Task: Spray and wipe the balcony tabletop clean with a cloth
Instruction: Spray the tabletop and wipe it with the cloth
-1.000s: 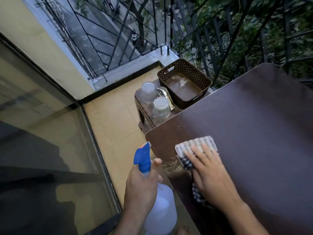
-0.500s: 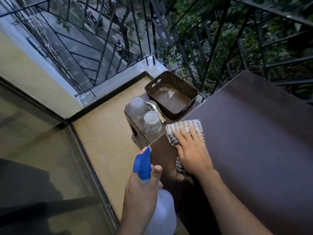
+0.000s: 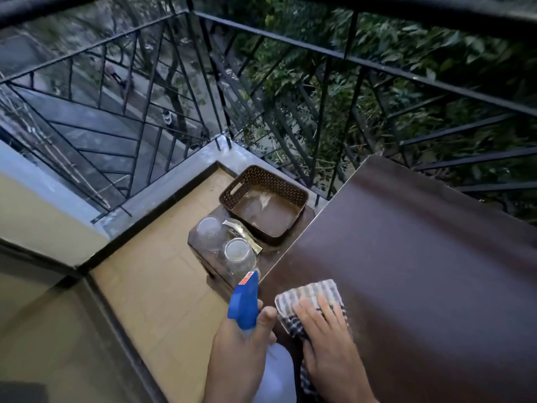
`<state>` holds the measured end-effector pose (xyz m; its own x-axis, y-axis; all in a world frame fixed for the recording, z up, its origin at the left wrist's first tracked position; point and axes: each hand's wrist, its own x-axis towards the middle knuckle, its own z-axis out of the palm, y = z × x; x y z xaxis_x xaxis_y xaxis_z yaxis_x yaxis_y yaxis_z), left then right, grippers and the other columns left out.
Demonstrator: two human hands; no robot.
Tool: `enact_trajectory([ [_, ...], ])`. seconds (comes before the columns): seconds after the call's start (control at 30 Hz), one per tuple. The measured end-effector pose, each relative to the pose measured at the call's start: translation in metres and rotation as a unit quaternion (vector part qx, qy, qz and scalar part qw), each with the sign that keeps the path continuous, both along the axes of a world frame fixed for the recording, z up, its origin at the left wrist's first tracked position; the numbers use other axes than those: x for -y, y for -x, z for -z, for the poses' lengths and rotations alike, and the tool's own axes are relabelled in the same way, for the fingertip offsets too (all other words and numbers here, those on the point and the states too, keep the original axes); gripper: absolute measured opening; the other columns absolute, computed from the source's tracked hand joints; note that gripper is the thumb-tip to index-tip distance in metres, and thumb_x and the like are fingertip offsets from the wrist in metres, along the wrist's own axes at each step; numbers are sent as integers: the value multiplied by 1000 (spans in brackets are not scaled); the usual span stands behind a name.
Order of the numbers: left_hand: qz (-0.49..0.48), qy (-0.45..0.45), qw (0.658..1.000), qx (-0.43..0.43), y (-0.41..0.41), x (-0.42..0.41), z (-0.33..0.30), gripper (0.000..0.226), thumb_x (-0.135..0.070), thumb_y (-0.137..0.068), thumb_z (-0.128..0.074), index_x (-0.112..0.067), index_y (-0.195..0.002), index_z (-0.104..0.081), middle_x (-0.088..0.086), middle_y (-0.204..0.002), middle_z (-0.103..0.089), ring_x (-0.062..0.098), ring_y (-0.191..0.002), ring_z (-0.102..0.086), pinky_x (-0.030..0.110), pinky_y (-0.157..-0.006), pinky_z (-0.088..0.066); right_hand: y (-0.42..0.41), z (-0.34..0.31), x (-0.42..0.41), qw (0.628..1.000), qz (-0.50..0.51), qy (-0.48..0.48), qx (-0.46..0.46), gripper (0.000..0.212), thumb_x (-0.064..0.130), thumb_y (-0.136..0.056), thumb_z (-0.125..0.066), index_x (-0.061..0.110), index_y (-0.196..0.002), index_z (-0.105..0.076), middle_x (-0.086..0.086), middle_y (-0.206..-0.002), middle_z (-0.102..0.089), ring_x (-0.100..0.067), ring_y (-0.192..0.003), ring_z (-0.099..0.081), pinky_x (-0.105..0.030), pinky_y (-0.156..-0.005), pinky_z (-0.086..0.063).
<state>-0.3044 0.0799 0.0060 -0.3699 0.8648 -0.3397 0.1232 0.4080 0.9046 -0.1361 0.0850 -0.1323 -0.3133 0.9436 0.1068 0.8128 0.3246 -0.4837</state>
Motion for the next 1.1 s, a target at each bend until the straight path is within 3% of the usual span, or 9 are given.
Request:
enact_trajectory([
  [0.17,-1,-6,1000,-23,-5,-1,-7,74,-73,-56,-52,-17,-102,-63,5,-64,-70,6,-60,-68,19,-62,-45,2,7,23,998,-4,-65,-26,42,27,-101,-35,22,-140,-50,4,-141,-60,-24,-140,-44,-44,-113,-31],
  [0.27,5,-17,1000,-21,-10,2,-13,74,-70,-53,-53,-12,-98,-62,6,-55,-67,7,-55,-66,20,-64,-46,10,-18,43,962,155,67,-214,41,28,-102,-47,47,-139,-53,13,-143,-58,-6,-136,-49,-23,-110,-38],
  [0.33,-5,-37,999,-15,-16,3,-18,76,-72,-49,-62,-10,-95,-61,8,-55,-65,9,-49,-64,18,-68,-53,12,-56,41,874,248,178,-378,46,17,-97,-59,56,-120,-64,15,-118,-72,10,-104,-64,-11,-86,-48],
  [0.47,-30,-63,997,23,-24,3,-22,88,-80,-43,-74,-9,-94,-61,10,-55,-60,14,-44,-59,48,-78,-61,-19,-80,19,682,342,307,-569,26,-1,-99,-53,13,-115,-68,11,-69,-76,7,-56,-66,-5,-52,-44],
  [0.57,-49,-63,996,43,-26,-3,-26,92,-83,-37,-75,-9,-92,-63,7,-50,-59,16,-43,-58,63,-81,-55,-32,-88,8,557,338,346,-675,37,10,-100,-54,-1,-136,-54,-12,-90,-73,-10,-51,-70,-18,-45,-52],
  [0.7,-43,-75,995,40,-22,-18,-34,83,-74,-43,-73,-9,-93,-63,8,-50,-61,14,-44,-61,40,-71,-55,-32,-97,-7,443,325,378,-745,86,51,-71,-84,-6,-130,-60,-30,-120,-67,-41,-106,-70,-51,-102,-50],
  [0.8,-16,-73,997,24,-10,-40,-30,53,-46,-75,-78,-2,-100,-64,15,-67,-62,6,-42,-60,8,-55,-49,-28,-96,-26,449,304,368,-755,76,52,-78,-73,-4,-128,-61,-26,-117,-70,-41,-106,-70,-51,-93,-55],
  [0.93,37,-60,997,-4,7,-76,-31,37,-34,-82,-65,-4,-101,-65,5,-59,-65,-3,-44,-61,9,-53,-48,-13,-98,-73,505,314,339,-729,82,21,-43,-98,-4,-115,-66,-27,-97,-74,-37,-74,-75,-38,-57,-62],
  [1.1,71,-94,992,51,33,-141,-30,94,-83,-45,-75,-6,-99,-61,-1,-59,-64,4,-48,-59,25,-60,-50,29,-98,-136,501,347,298,-735,45,3,-70,-72,5,-115,-69,-25,-100,-75,-40,-78,-75,-43,-64,-61],
])
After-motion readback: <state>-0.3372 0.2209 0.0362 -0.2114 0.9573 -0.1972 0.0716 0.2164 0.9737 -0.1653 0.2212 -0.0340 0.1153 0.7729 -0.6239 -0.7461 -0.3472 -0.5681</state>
